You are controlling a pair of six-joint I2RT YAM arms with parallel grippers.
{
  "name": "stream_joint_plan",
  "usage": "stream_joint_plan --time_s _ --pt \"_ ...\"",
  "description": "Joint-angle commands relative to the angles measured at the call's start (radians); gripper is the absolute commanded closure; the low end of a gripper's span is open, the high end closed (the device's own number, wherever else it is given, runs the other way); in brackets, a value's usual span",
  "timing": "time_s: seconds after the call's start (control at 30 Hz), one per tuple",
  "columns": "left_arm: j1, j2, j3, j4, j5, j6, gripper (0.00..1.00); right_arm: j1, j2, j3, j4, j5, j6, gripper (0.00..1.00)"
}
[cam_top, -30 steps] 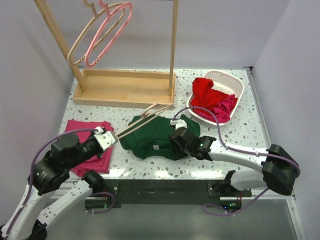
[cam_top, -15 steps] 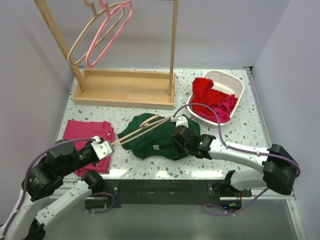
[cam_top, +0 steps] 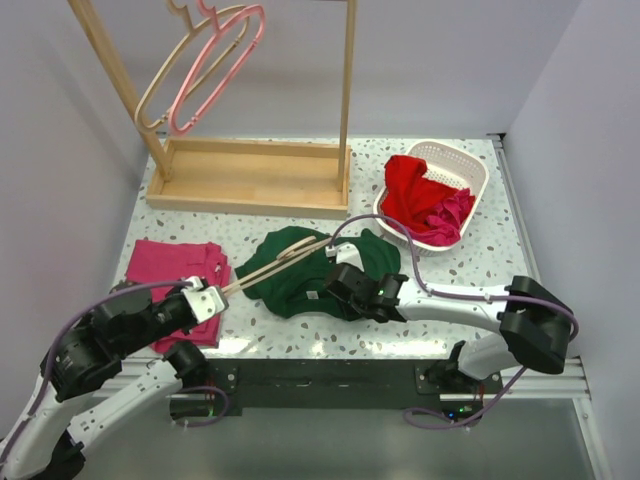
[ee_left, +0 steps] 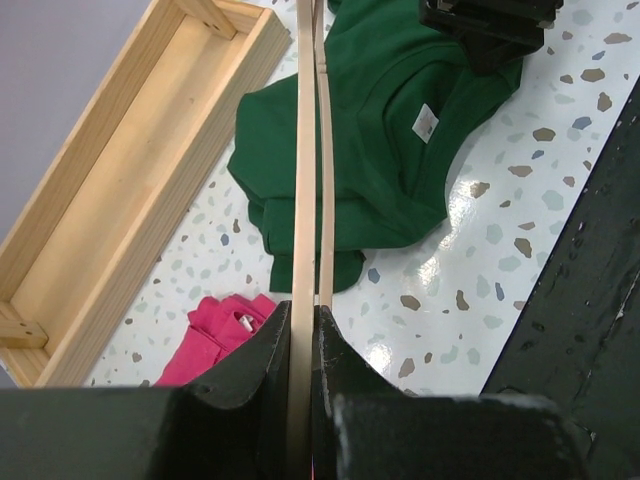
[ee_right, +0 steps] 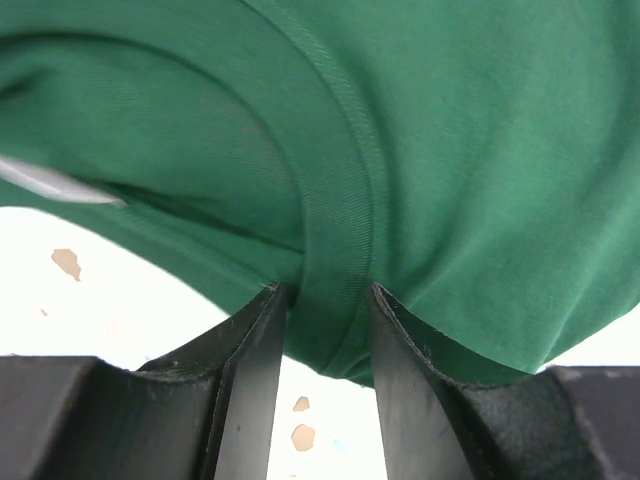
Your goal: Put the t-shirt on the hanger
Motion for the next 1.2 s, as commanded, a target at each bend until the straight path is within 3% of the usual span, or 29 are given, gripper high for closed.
stream_joint_plan --time_s 0.0,0.17,0.37,0.53,0.57,0.67,0.8,0.97,1.13,1.17 --pt "-0.020 -0.002 0.029 -0.005 -0.031 0.000 1.00 0.005 0.000 0.024 0.000 0.061 0.048 0.59" --pt "-0.032 0.007 0.041 -0.012 -0.013 0.001 1.00 0.003 -0.008 0.013 -0.009 0.079 0.072 0.73" --pt "-0.052 0.009 0.055 -0.024 0.010 0.010 1.00 0.002 -0.034 -0.004 -0.005 0.110 0.089 1.00" --pt "-0.089 0.009 0.047 -0.047 -0.017 0.010 1.00 0.002 -0.072 -0.019 0.018 0.087 0.089 0.99" --pt "-0.094 0.009 0.046 -0.049 -0.028 0.010 1.00 0.002 -0.080 -0.027 0.038 0.059 0.080 0.88" --pt "-0.112 0.007 0.047 -0.057 -0.058 0.012 1.00 0.009 -0.097 -0.038 0.063 0.018 0.062 0.70" --pt "-0.127 0.009 0.049 -0.060 -0.080 0.009 1.00 0.042 -0.068 -0.027 0.044 0.050 0.065 0.59" --pt "-0.137 0.018 0.058 -0.066 -0.092 0.003 1.00 0.049 -0.015 -0.032 0.071 0.050 0.083 0.57" --pt "-0.141 0.009 0.070 -0.072 -0.097 0.006 1.00 0.043 0.018 -0.065 0.104 0.088 0.097 0.59" --pt "-0.143 0.006 0.070 -0.069 -0.092 0.010 1.00 0.040 0.015 -0.070 0.109 0.087 0.098 0.64"
